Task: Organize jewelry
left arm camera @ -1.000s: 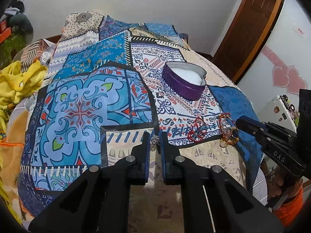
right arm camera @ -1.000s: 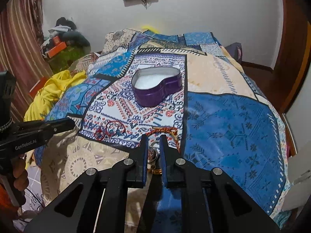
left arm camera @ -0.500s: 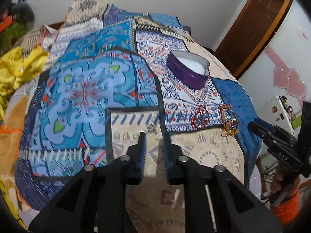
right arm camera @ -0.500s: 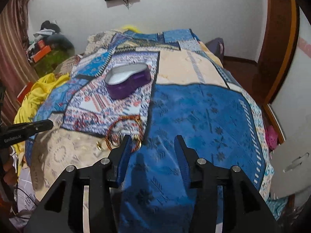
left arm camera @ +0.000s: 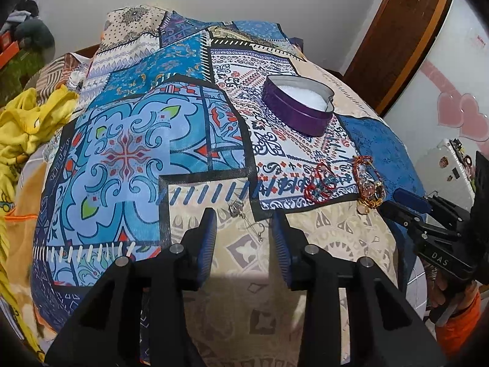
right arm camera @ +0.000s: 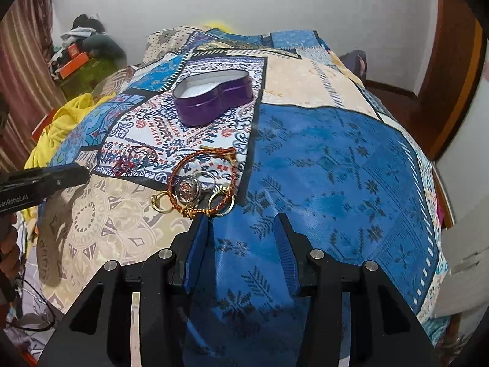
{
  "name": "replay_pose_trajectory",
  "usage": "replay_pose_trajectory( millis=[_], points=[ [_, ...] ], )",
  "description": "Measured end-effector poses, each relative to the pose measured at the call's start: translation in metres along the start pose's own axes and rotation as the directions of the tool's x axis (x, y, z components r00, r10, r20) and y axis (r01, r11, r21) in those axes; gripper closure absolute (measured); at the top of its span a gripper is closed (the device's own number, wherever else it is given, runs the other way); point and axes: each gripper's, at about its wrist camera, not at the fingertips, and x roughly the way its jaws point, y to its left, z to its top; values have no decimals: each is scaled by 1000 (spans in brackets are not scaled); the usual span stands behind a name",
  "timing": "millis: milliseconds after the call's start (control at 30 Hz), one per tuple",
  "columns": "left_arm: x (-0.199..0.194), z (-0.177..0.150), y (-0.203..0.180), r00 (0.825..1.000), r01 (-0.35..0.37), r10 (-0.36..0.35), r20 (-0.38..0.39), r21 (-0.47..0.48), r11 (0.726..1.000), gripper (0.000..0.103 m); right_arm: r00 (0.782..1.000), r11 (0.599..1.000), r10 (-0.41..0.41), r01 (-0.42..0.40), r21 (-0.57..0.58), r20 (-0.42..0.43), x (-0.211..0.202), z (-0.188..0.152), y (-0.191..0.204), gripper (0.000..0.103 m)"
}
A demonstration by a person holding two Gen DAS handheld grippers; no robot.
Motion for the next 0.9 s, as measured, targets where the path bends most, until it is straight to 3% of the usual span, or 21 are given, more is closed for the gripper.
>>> replay_pose_trajectory(
  millis=[167, 333, 400, 867, 900],
  points=[
    [3, 0, -6, 999, -36, 35, 18, 37, 999, 71, 1000, 999, 16, -15, -36, 14, 4, 3, 6, 66],
    [4, -1, -6, 998, -61, 60, 26, 53, 997, 91, 999, 997, 31, -30, -66, 23, 9, 6, 12, 76],
    [4, -1, -5, 998, -59, 57, 25, 52, 997, 91, 999, 997, 31, -29, -73, 24, 11, 7, 13, 86],
    [-17, 9, -14, 996, -27, 21, 86, 61, 998, 91, 994, 998, 59, -56, -30, 97, -11, 22, 8, 86],
    [-19, 11, -15, 995, -28, 22, 96, 62, 998, 91, 993, 998, 61, -58, -31, 105, -12, 24, 8, 97]
  ],
)
